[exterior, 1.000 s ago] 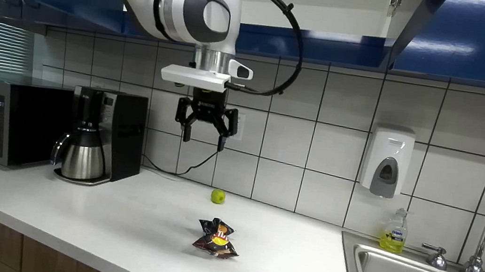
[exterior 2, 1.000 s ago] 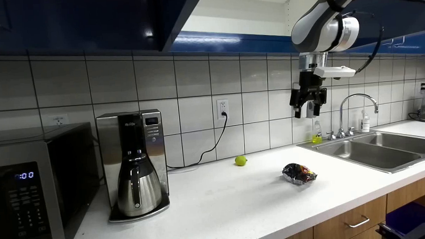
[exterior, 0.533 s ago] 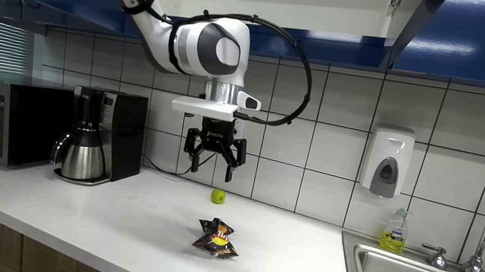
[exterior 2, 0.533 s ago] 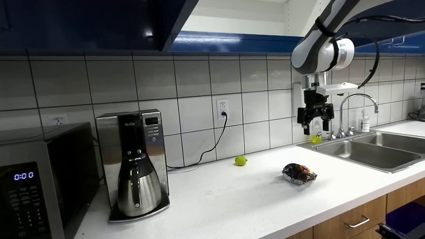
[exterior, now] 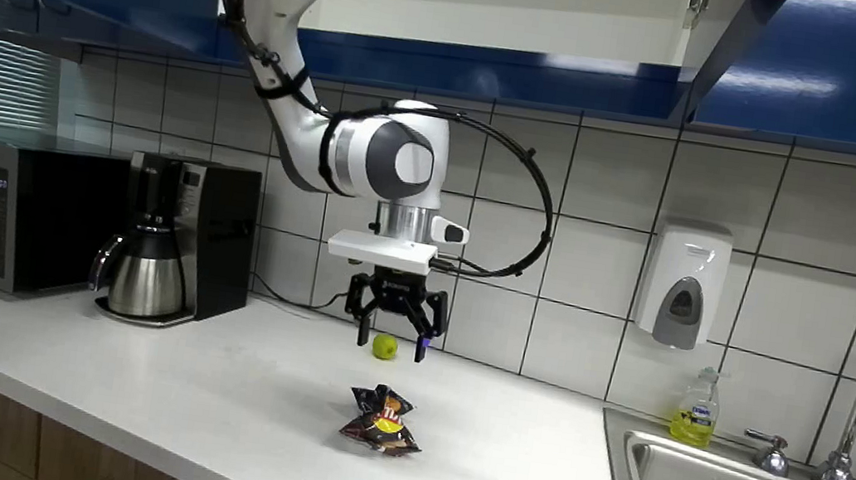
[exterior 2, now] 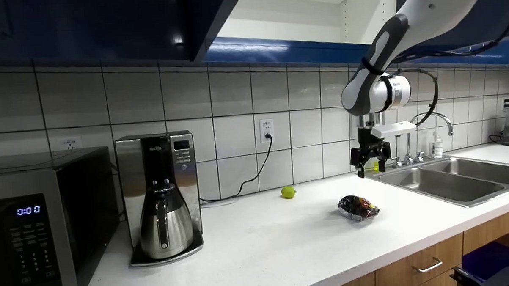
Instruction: Pick up the packet on the counter and put it inside the cupboard
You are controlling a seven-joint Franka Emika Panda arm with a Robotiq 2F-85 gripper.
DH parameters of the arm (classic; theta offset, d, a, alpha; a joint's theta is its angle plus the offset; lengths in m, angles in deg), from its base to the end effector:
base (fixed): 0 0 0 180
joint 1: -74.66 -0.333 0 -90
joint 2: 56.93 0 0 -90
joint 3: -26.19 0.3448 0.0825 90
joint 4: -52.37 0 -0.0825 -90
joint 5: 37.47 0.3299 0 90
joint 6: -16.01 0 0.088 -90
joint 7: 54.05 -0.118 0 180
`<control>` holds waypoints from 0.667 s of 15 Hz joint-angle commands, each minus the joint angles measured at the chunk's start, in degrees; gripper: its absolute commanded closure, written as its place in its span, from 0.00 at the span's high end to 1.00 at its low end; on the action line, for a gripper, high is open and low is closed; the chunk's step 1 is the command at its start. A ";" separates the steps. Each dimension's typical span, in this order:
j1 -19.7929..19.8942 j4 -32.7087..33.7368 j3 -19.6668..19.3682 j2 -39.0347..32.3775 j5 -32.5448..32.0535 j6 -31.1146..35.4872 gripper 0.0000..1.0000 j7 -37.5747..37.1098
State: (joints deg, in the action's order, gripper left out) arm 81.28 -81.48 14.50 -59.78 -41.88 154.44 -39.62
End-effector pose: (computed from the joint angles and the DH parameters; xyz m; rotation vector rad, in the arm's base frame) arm 0.4530 -0.1504 0.3750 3.0733 -0.0161 0.0187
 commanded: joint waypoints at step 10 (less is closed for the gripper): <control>3.59 11.71 5.40 -18.32 4.77 3.09 1.00 8.85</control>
State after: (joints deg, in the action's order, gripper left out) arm 82.15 -73.07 17.34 -75.12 -38.11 158.29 -34.35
